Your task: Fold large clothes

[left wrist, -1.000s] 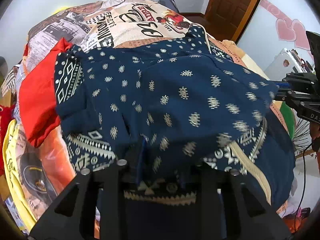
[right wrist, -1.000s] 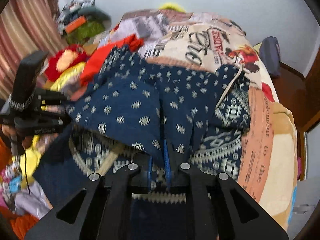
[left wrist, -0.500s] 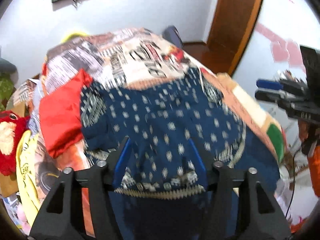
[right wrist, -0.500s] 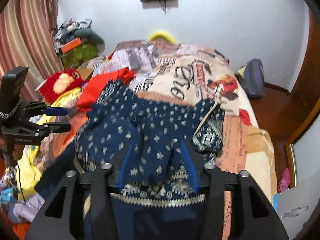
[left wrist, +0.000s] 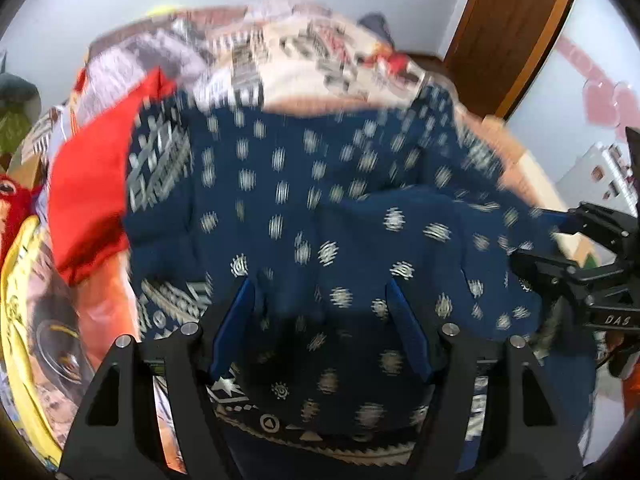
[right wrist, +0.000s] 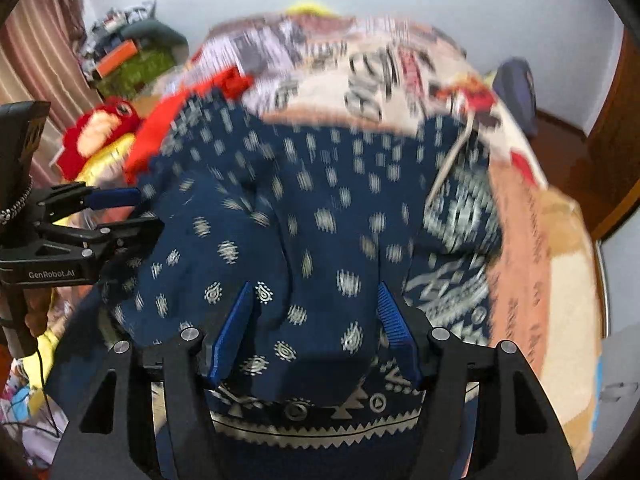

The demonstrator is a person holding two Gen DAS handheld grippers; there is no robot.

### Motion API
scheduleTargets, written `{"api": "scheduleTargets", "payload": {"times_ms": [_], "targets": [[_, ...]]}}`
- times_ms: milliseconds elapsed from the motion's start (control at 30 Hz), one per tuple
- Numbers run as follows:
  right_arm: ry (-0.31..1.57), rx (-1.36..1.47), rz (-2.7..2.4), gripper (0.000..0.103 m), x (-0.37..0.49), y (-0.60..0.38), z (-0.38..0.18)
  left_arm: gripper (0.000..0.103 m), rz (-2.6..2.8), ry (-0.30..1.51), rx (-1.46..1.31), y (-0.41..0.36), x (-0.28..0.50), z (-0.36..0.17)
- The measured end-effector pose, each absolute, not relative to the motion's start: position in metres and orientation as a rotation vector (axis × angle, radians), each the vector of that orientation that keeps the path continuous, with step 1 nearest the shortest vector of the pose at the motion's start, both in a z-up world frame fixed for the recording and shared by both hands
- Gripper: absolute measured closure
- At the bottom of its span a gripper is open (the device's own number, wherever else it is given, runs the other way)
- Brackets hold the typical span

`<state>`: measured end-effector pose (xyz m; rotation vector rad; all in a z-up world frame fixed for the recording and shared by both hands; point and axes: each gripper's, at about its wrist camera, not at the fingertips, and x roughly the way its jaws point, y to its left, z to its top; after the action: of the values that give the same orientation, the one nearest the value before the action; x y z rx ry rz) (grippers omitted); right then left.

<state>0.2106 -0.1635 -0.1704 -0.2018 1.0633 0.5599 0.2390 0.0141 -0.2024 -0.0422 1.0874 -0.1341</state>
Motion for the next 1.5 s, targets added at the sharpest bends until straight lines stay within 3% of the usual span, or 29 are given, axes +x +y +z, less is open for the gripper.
{"api": "scheduleTargets", "payload": {"times_ms": [267,633,733,1000,1300,1500], "targets": [[1.159,-0.101,0.562,0.041,0.217,-0.194,-0.187,0.033,-0.133,1.08,-0.016,0.018,0.231,-0.213],[0.931,0.06,0.487,0.04,0.246,-0.245,-0.108,0.031,0.019,0.908,-0.164,0.109,0.244,-0.146],[0.885,0.11,0.46,0.032,0.264,-0.252,-0.099,0.031,0.082,0.904,-0.218,0.142,0.249,-0.147],[0.948,0.202,0.357,0.029,0.308,-0.271,-0.136,0.031,0.129,0.991,-0.466,0.197,0.266,-0.197],[1.131,0.255,0.296,0.029,0.342,-0.282,-0.208,0.031,0.085,1.098,-0.651,0.196,0.293,-0.269],[1.137,0.248,0.389,0.032,0.359,-0.267,-0.219,0.031,0.021,1.095,-0.803,0.199,0.303,-0.292]]}}
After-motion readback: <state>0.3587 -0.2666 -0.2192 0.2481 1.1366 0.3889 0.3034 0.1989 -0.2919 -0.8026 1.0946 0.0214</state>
